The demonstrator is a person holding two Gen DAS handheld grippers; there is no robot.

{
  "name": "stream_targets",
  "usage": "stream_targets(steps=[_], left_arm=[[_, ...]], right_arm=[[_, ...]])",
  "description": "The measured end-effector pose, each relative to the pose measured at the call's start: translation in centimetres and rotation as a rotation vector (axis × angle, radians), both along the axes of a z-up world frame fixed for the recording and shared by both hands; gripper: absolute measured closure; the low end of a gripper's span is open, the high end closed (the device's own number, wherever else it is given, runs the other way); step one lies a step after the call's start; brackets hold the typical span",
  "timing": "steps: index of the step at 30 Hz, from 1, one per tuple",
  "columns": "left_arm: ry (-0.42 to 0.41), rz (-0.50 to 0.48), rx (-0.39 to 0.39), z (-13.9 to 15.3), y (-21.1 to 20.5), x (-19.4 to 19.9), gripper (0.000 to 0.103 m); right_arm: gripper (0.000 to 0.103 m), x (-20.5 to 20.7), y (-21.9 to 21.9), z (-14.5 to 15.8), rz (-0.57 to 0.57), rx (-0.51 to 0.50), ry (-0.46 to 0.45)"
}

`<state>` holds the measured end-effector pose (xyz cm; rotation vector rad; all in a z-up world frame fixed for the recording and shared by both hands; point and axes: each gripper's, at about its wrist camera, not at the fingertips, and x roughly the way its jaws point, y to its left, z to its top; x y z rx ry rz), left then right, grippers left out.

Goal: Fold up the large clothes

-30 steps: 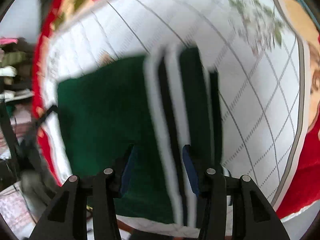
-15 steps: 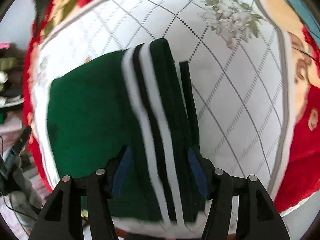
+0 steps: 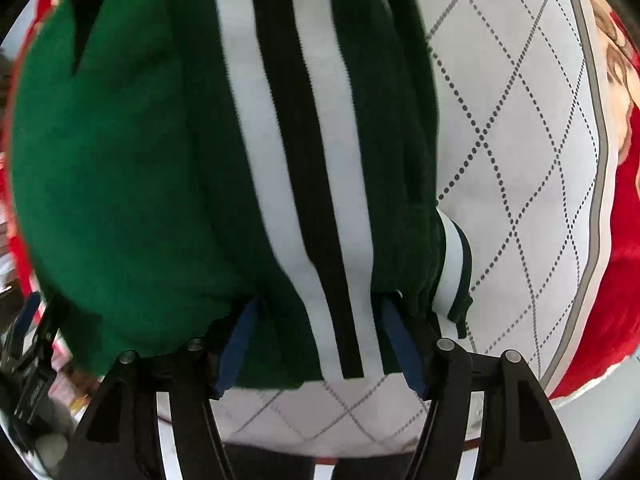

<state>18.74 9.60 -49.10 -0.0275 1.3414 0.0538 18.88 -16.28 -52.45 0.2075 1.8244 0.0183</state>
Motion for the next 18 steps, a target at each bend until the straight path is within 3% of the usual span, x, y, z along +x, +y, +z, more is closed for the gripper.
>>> stream_targets(steps=[2, 4, 5, 7, 9, 11, 14, 16, 18], left_arm=[[-0.038, 0.038, -0.071, 1.6, 0.9, 0.3, 0.0], [-0.065, 0.081, -0.15, 1.8, 1.9, 1.2, 0.001], [-0.069, 0.092, -0.165, 1.5, 2.1, 1.6, 0.001], [-0.085, 0.087, -0.163, 0.5, 2.4, 3.0, 0.001], [-0.093, 0.084, -0.154, -0.6, 2.5, 4.4, 0.001], [-0.082, 0.097, -0.207, -1.4, 2.9, 5.4, 0.001], [-0.059, 0.133, -0.253, -2.4, 3.2, 7.0, 0.001], [-0.077, 0.139, -0.255, -1.8, 3.0, 7.7, 0.001], [-0.092, 0.138, -0.222, -1.1, 2.5, 8.7, 0.001]], right_arm=[[0.033, -0.4, -1.1, 2.3, -0.044, 0.098, -0.08], [0.021, -0.8, -3.0, 4.5, -0.06, 0.133, -0.174], [0.014, -0.8, -3.9, 5.3, -0.06, 0.133, -0.248], [0.012, -0.3, -4.9, 5.4, -0.066, 0.157, -0.331], [0.012, 1.2, -6.1, 3.6, -0.082, 0.184, -0.343], [0.012, 3.3, -6.6, 1.1, -0.108, 0.275, -0.311], [0.003, 5.0, -8.4, -2.9, -0.154, 0.373, -0.237], [0.004, 5.5, -8.0, -2.7, -0.174, 0.36, -0.235], [0.01, 6.4, -7.3, -0.5, -0.149, 0.309, -0.31]])
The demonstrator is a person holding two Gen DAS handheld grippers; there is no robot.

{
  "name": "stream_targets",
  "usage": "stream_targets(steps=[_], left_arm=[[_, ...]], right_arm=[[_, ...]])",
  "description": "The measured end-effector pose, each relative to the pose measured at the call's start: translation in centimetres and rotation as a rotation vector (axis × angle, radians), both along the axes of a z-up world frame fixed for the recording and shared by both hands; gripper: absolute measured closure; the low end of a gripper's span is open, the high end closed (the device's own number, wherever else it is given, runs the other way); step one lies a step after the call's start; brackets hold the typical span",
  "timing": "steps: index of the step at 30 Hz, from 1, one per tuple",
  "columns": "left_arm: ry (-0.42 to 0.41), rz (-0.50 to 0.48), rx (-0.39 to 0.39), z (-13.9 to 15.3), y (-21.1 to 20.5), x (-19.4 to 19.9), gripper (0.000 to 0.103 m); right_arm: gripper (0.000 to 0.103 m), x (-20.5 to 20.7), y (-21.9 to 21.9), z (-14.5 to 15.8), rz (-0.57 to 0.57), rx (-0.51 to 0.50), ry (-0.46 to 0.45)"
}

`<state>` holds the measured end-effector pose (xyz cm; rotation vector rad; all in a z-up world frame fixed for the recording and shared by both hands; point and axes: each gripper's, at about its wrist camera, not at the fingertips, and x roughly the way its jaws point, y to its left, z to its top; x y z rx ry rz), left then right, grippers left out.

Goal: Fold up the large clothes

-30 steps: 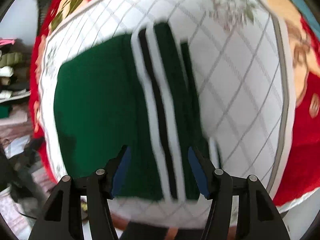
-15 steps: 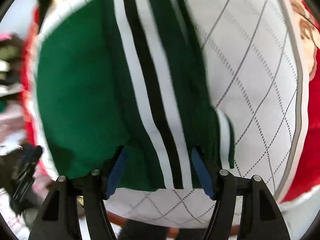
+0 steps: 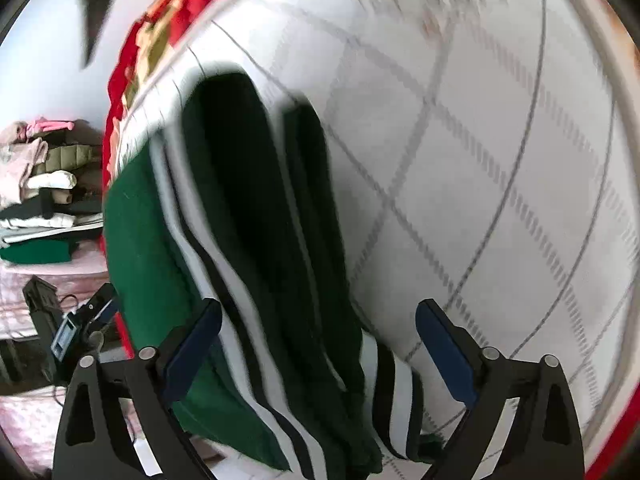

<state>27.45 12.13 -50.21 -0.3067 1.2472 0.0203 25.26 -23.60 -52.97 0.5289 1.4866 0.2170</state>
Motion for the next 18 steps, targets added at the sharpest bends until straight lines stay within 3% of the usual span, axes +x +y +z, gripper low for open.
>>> stream_targets(steps=[2, 5, 6, 7, 8, 9, 13, 16, 17, 18], left_arm=[[-0.003, 0.009, 0.031, 0.3, -0.2, 1.5, 0.001], [-0.003, 0.014, 0.055, 0.2, -0.2, 3.3, 0.001], [0.003, 0.012, 0.073, 0.1, -0.3, 3.8, 0.001], [0.006, 0.006, 0.083, 0.1, -0.4, 4.2, 0.001], [0.008, 0.0, 0.1, 0.0, -0.6, 4.6, 0.001], [0.013, -0.002, 0.116, -0.1, -0.7, 4.8, 0.001], [0.029, 0.001, 0.126, -0.7, -0.8, 5.0, 0.001], [0.031, 0.024, 0.124, -0.3, -0.6, 4.9, 0.001], [0.031, 0.033, 0.112, -0.1, -0.5, 4.7, 0.001], [0.03, 0.039, 0.106, 0.0, -0.5, 4.7, 0.001]], right_arm=[[0.01, 0.9, -0.1, 2.2, -0.001, -0.025, -0.072], [0.011, 3.4, 0.5, 3.4, 0.006, 0.05, -0.069], [0.02, 4.7, 0.4, 3.3, 0.013, 0.059, -0.054], [0.035, 5.8, -0.4, 3.6, 0.023, 0.05, -0.057], [0.073, 6.6, 0.0, 3.5, 0.029, -0.011, -0.054], [0.097, 7.2, -0.1, 3.6, 0.015, -0.048, -0.056], [0.1, 8.1, -1.9, 5.8, -0.069, -0.041, -0.118], [0.098, 8.8, -2.9, 4.5, -0.063, 0.044, -0.044], [0.096, 8.8, -2.8, 4.2, -0.053, 0.062, -0.029], [0.085, 9.8, -2.8, 3.8, -0.049, 0.074, -0.011]])
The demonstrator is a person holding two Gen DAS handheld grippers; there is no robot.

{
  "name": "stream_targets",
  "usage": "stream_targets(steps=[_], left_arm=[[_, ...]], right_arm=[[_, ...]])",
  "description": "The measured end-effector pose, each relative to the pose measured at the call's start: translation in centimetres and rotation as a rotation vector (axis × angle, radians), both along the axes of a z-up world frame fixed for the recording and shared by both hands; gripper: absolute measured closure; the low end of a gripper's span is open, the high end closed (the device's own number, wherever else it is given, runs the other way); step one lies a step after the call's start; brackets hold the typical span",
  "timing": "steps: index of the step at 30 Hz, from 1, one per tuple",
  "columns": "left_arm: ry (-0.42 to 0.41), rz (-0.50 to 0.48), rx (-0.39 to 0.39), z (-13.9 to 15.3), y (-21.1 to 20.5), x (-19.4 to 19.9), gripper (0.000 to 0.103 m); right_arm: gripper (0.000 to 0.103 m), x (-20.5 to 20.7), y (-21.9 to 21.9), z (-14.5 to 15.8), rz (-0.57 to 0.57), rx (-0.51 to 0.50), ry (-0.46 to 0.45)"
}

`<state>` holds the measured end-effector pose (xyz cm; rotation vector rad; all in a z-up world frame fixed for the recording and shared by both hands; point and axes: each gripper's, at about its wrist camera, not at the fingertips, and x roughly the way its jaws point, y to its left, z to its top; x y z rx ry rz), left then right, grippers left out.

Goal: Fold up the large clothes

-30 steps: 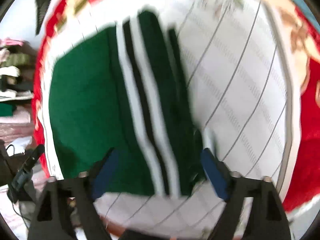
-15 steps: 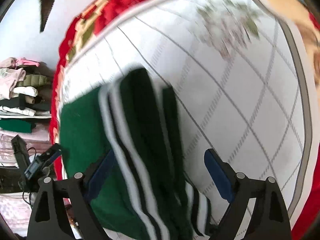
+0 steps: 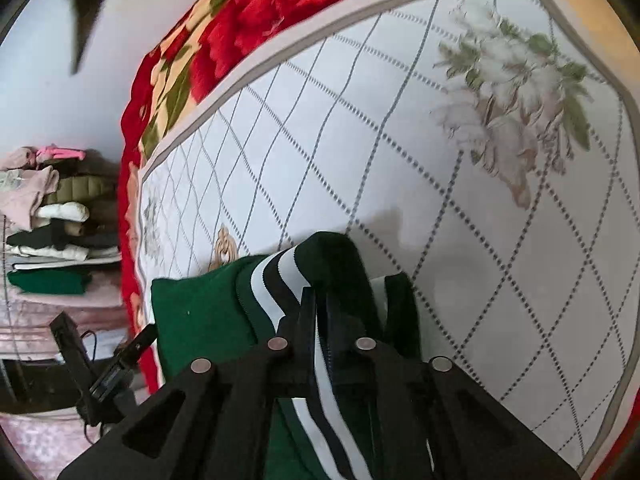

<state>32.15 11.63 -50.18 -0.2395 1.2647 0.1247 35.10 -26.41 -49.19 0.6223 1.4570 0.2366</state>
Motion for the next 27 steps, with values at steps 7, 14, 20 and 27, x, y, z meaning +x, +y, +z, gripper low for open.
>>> stream_targets(steps=[7, 14, 20, 27], left_arm=[[0.0, -0.028, 0.11, 0.0, -1.9, 0.7, 0.001], [0.012, -0.036, 0.129, 0.0, -2.4, 1.5, 0.001], [0.015, -0.038, 0.181, 2.3, -2.8, -1.0, 0.001], [0.115, -0.093, 0.243, 0.9, -6.9, -7.4, 0.001]], right_arm=[[0.095, 0.1, 0.3, -2.4, 0.0, 0.088, 0.023], [0.1, -0.9, -1.7, -2.2, -0.124, -0.04, 0.054], [0.087, -2.2, -2.1, 0.9, -0.042, 0.063, 0.065], [0.034, -8.4, -1.0, 0.0, 0.072, 0.061, 0.186]])
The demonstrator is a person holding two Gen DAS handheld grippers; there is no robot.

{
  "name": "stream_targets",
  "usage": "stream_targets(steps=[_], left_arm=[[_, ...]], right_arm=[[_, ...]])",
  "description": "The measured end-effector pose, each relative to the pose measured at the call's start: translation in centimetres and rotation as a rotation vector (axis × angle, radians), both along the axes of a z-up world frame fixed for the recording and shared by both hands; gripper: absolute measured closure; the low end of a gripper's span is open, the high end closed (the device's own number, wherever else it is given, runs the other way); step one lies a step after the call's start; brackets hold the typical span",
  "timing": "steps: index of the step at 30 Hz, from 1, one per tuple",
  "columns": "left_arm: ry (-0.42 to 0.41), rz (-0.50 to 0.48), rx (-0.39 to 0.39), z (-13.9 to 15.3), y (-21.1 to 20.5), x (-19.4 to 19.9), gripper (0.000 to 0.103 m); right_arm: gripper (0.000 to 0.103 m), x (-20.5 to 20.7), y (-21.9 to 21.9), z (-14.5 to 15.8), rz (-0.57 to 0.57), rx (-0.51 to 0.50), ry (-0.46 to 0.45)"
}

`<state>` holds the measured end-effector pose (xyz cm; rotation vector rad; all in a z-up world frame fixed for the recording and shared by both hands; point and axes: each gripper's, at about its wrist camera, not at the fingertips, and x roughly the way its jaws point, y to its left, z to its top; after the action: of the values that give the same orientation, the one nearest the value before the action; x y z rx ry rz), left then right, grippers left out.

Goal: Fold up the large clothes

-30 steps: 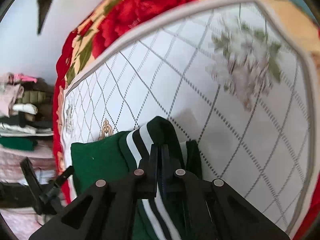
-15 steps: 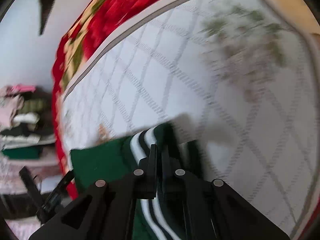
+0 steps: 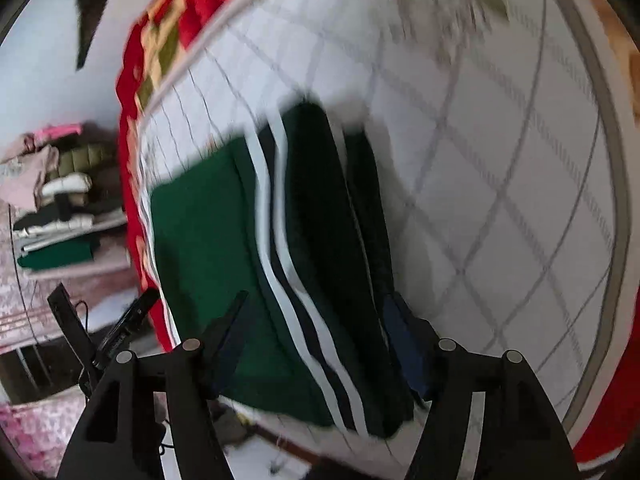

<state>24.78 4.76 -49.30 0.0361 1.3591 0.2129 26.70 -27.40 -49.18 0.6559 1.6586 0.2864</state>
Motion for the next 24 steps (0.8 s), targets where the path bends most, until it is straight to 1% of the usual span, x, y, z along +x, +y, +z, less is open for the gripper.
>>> stream_targets(steps=[2, 4, 5, 6, 7, 8, 9, 10, 11, 13, 14, 15, 16, 18, 19, 20, 21, 22, 23, 24], left_arm=[[0.044, 0.004, 0.01, -1.5, -1.0, -1.1, 0.001], [0.066, 0.015, -0.002, -2.5, -1.5, -1.6, 0.001], [0.07, 0.022, 0.001, -2.9, -1.6, -1.9, 0.001], [0.07, 0.021, 0.006, -3.1, -1.7, -2.0, 0.0], [0.069, 0.019, 0.01, -3.2, -1.8, -2.1, 0.0], [0.067, 0.02, 0.013, -3.3, -1.8, -2.1, 0.0], [0.064, 0.019, 0.014, -3.3, -1.8, -2.0, 0.0], [0.063, 0.015, 0.013, -3.3, -1.8, -2.0, 0.0], [0.062, 0.013, 0.013, -3.4, -1.7, -2.1, 0.0], [0.055, 0.008, 0.015, -3.3, -1.7, -2.2, 0.0], [0.054, 0.006, 0.017, -3.3, -1.7, -2.3, 0.0], [0.054, 0.007, 0.019, -3.3, -1.7, -2.4, 0.0], [0.056, 0.009, 0.02, -3.2, -1.9, -2.4, 0.0], [0.057, 0.014, 0.019, -3.0, -2.1, -2.5, 0.0], [0.057, 0.016, 0.022, -3.0, -2.1, -2.5, 0.0], [0.057, 0.016, 0.023, -2.9, -2.1, -2.6, 0.0], [0.055, 0.017, 0.024, -2.8, -2.1, -2.5, 0.0], [0.054, 0.018, 0.028, -2.7, -2.0, -2.5, 0.0], [0.056, 0.019, 0.028, -2.7, -1.9, -2.5, 0.0], [0.057, 0.024, 0.017, -2.7, -1.7, -2.5, 0.0]], right_arm=[[0.034, -1.1, 0.6, -1.4, 0.002, 0.013, 0.035], [0.038, -1.3, 1.4, -2.4, 0.006, 0.012, 0.034], [0.054, -1.4, 2.0, -2.7, 0.027, -0.042, 0.017], [0.065, -1.4, 2.4, -3.0, 0.051, -0.082, 0.015], [0.069, -1.5, 2.7, -3.1, 0.059, -0.106, 0.008], [0.075, -1.5, 2.7, -2.9, 0.049, -0.123, 0.006], [0.087, -1.6, 2.7, -2.3, 0.048, -0.141, -0.007], [0.103, -1.6, 2.7, -1.3, 0.051, -0.178, -0.036], [0.103, -1.7, 2.3, -0.2, 0.039, -0.224, -0.068], [0.103, -1.6, 1.1, 0.6, 0.009, -0.28, -0.092], [0.103, -1.4, 0.4, 0.0, 0.002, -0.253, -0.066], [0.103, -1.4, -0.1, -0.7, -0.011, -0.192, -0.033], [0.103, -1.4, -0.5, -1.4, -0.033, -0.109, -0.007], [0.101, -1.4, -0.3, -1.7, -0.027, -0.068, -0.021], [0.098, -1.4, 0.2, -1.7, 0.004, -0.047, -0.026], [0.079, -1.5, 0.8, -2.1, 0.039, -0.032, -0.013], [0.041, -1.5, 1.3, -2.5, 0.051, -0.018, -0.009], [0.021, -1.6, 1.5, -2.9, 0.047, 0.009, -0.021], [0.0, -1.6, 1.9, -3.4, 0.042, 0.036, -0.027], [0.0, -1.5, 2.3, -3.9, 0.039, 0.062, -0.025]])
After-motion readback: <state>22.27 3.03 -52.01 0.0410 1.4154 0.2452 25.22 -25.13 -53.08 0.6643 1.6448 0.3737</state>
